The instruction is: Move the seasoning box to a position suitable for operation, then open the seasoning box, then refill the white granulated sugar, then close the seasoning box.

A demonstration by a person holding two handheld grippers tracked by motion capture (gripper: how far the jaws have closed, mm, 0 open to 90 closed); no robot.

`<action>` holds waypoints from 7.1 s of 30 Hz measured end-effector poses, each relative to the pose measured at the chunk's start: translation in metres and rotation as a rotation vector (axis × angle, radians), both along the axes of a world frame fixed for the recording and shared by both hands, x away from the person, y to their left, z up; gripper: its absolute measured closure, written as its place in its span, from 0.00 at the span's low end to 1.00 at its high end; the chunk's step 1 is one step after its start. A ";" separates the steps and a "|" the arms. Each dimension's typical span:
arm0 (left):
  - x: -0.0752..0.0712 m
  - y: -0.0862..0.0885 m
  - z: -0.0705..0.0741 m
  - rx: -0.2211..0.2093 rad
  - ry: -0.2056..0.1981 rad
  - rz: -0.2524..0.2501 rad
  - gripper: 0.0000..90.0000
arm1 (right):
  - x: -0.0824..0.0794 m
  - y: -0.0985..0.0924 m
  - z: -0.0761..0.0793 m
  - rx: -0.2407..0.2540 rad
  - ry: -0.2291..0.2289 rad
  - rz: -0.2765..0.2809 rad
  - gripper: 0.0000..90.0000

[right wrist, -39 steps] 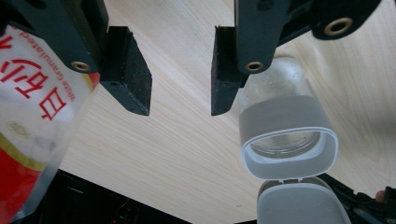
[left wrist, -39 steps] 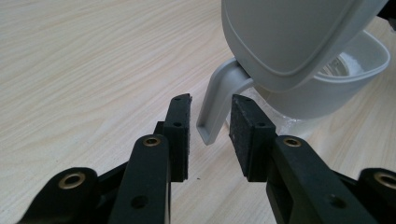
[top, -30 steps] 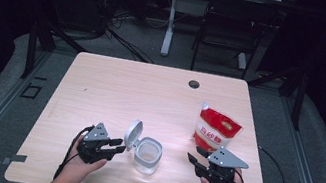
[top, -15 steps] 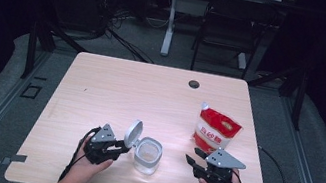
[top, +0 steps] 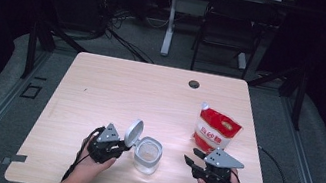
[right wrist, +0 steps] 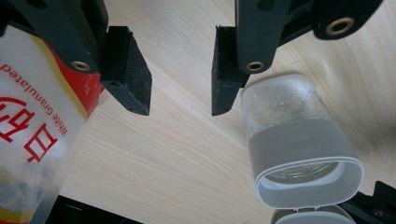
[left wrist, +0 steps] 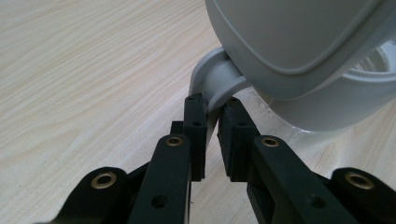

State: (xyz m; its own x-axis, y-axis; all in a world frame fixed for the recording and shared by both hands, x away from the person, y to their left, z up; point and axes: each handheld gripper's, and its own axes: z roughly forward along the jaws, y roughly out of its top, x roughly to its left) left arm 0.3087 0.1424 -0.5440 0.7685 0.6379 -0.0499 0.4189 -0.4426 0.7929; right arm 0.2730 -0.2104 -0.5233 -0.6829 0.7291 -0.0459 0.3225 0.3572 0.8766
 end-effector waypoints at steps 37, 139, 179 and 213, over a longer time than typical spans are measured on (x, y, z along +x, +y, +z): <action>0.009 0.015 0.002 -0.054 -0.003 0.013 0.78 | 0.003 -0.013 0.003 0.024 0.005 -0.025 0.63; 0.013 0.058 0.000 -0.083 0.040 0.139 0.70 | 0.043 -0.071 0.044 0.088 -0.031 -0.179 0.96; 0.010 0.060 0.002 -0.088 0.032 0.152 0.69 | 0.046 -0.058 -0.018 0.062 0.005 -0.226 0.49; 0.011 0.060 0.000 -0.091 0.038 0.153 0.69 | 0.056 -0.055 -0.048 0.104 0.032 -0.252 0.47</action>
